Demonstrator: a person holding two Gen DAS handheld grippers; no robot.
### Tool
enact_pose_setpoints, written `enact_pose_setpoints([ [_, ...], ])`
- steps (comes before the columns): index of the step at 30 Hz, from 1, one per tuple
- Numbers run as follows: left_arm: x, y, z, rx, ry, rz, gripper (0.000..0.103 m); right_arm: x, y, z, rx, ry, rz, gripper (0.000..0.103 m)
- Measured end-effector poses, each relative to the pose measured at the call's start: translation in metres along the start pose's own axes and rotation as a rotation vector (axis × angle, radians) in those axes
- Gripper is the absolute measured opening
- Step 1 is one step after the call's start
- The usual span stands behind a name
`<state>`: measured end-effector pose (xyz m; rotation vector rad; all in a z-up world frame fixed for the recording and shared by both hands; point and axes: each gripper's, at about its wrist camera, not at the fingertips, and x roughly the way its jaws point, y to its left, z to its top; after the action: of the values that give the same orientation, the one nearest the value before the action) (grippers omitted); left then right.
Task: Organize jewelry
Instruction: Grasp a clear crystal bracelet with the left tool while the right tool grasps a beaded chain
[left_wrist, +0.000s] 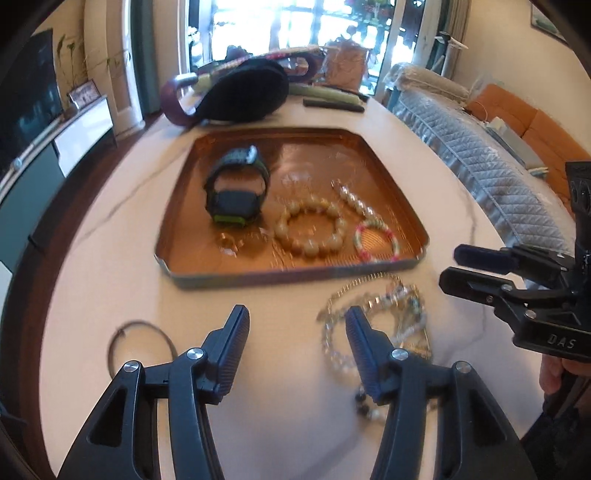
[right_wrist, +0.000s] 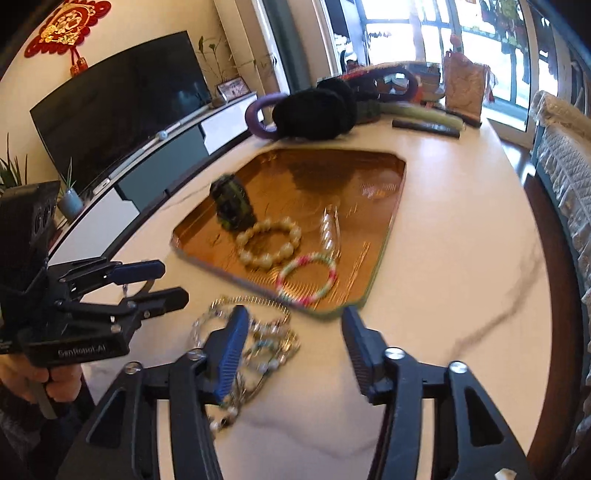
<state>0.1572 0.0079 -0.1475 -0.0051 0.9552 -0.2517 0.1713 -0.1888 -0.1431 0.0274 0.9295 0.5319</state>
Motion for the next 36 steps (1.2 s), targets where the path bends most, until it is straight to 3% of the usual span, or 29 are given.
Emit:
enact_pose_setpoints([
  [4,0.007,-0.007,-0.009,0.008,0.035,-0.068,0.041,0.008,0.002,-0.007,0.017,0.036,0.031,0.034],
  [10,0.02,-0.013,-0.011,0.04,0.053,-0.04,0.034,0.023,0.009,-0.011,0.015,0.082,0.075,0.028],
  [13,0.022,-0.013,-0.011,0.062,0.034,-0.015,0.02,0.031,0.015,-0.011,-0.012,0.096,0.071,0.023],
  [15,0.024,-0.013,-0.009,0.072,0.036,0.0,0.007,0.033,0.02,-0.01,-0.042,0.099,0.039,0.012],
  [17,0.024,-0.01,-0.007,0.053,0.04,-0.004,0.007,0.034,0.019,-0.008,-0.044,0.103,0.038,0.005],
  [20,0.023,-0.006,-0.007,0.035,0.049,0.003,0.007,0.029,0.017,-0.004,-0.048,0.086,0.035,0.003],
  [25,0.016,0.005,-0.005,0.0,0.039,0.004,0.007,0.012,0.012,0.006,-0.057,0.032,0.01,0.003],
  [29,0.004,0.007,-0.003,-0.013,0.015,-0.004,0.007,0.019,0.007,0.002,-0.038,0.063,0.018,0.003],
  [30,0.002,0.007,-0.003,-0.016,0.01,-0.006,0.007,0.022,0.007,0.001,-0.035,0.075,0.027,0.009],
  [36,-0.017,0.01,0.004,-0.03,-0.039,-0.025,0.007,0.036,0.019,-0.006,-0.078,0.119,0.04,0.021],
])
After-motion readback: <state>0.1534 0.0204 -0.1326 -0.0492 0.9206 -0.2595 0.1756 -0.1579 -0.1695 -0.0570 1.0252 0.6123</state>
